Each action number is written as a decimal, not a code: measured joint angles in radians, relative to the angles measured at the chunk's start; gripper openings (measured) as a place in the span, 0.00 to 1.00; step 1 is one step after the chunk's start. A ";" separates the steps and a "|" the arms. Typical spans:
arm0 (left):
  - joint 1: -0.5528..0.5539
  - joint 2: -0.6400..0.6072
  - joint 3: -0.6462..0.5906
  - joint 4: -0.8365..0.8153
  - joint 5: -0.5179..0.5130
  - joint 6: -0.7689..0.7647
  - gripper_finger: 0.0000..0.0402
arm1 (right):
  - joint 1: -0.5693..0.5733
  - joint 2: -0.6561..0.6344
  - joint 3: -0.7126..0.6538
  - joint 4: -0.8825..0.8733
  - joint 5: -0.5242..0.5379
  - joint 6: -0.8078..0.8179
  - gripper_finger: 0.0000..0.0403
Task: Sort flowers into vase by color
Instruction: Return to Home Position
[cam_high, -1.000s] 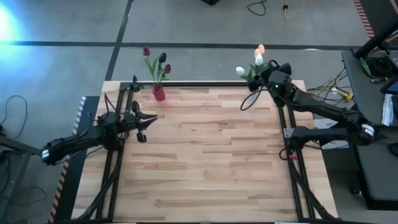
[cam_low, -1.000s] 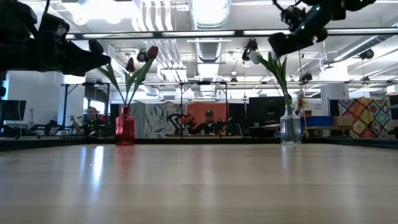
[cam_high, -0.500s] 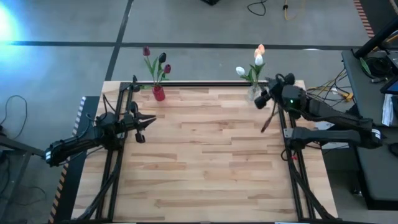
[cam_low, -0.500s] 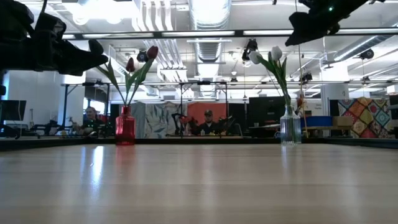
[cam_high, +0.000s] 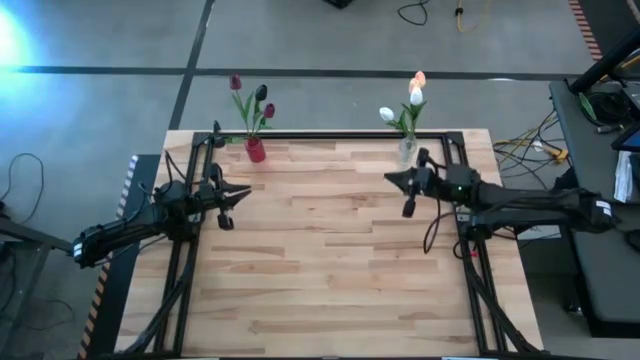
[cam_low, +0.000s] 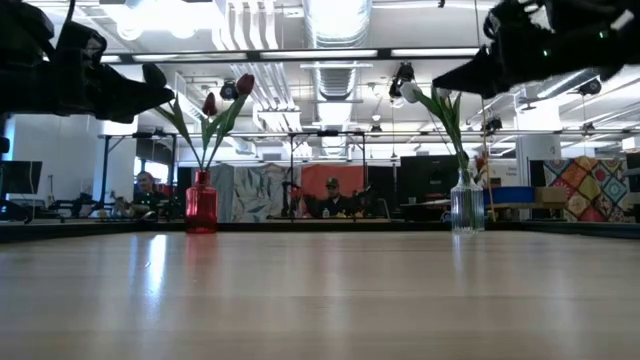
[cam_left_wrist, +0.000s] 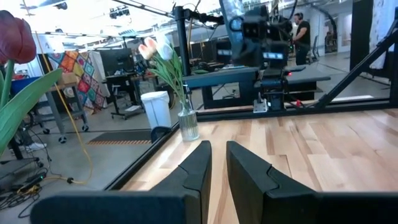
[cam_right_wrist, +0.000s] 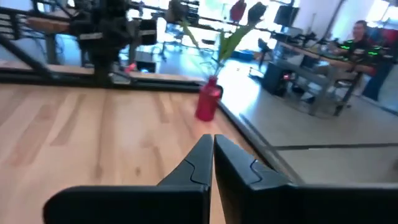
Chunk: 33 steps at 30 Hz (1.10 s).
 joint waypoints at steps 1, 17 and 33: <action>0.000 0.000 0.000 0.001 0.000 0.000 0.09 | 0.000 0.006 -0.031 0.043 -0.019 0.002 0.02; 0.000 0.000 0.000 0.017 -0.005 0.016 0.09 | 0.023 -0.094 -0.339 0.289 -0.116 0.026 0.02; 0.001 0.000 0.000 -0.028 -0.112 -0.030 0.09 | 0.023 -0.309 -0.339 0.107 0.032 0.024 0.02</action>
